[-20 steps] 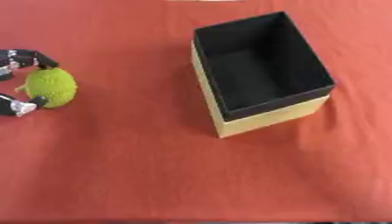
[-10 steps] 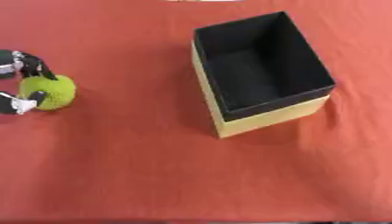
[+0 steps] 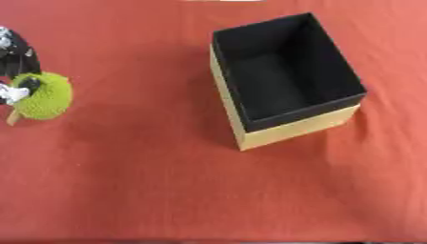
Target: Pick up objects on the table and place them in the box.
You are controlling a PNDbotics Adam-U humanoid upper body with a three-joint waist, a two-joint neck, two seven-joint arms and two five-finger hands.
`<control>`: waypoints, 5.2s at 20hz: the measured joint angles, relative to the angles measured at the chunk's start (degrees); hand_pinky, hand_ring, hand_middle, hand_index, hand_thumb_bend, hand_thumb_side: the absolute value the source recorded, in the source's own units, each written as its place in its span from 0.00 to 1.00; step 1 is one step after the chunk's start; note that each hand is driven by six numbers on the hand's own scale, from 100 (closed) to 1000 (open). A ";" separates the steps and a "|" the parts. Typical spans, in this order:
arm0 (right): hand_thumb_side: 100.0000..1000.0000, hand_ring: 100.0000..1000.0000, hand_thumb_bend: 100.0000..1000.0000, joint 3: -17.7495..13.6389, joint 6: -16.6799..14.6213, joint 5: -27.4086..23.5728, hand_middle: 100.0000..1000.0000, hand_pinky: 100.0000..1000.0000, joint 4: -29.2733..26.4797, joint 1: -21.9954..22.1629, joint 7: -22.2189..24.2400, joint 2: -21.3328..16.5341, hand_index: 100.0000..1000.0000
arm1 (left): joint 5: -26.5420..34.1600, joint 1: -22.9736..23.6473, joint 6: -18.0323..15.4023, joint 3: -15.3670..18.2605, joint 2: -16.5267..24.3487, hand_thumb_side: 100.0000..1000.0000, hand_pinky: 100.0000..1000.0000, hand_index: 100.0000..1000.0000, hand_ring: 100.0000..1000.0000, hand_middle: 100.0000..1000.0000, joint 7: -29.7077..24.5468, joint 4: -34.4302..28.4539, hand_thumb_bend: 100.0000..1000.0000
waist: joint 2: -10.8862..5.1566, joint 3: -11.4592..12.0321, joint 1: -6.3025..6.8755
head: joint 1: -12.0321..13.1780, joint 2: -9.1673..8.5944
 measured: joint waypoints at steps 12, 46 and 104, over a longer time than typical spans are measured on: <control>0.63 0.76 0.00 -0.01 -0.25 -0.20 0.57 0.71 0.00 -0.14 0.07 0.13 0.75 | -1.46 -10.12 -0.24 0.28 -4.43 0.00 0.37 0.51 0.38 0.40 4.58 -4.31 0.00 | -0.79 -0.09 0.29 | 0.68 0.01; 0.53 0.75 0.00 -1.78 -1.38 3.90 0.60 0.72 -0.01 -9.21 -0.13 6.83 0.76 | -31.54 -21.97 -5.28 -3.51 -36.70 0.00 0.37 0.52 0.38 0.40 17.94 7.67 0.00 | -2.05 -8.24 -3.30 | 10.71 0.02; 0.55 0.76 0.00 -3.89 -0.74 5.20 0.59 0.72 -0.01 -4.95 -2.25 5.73 0.75 | -21.59 -12.02 4.47 10.46 -26.59 0.24 0.71 0.84 0.71 0.74 32.98 -7.67 0.01 | -2.76 -2.81 -0.52 | 1.80 2.10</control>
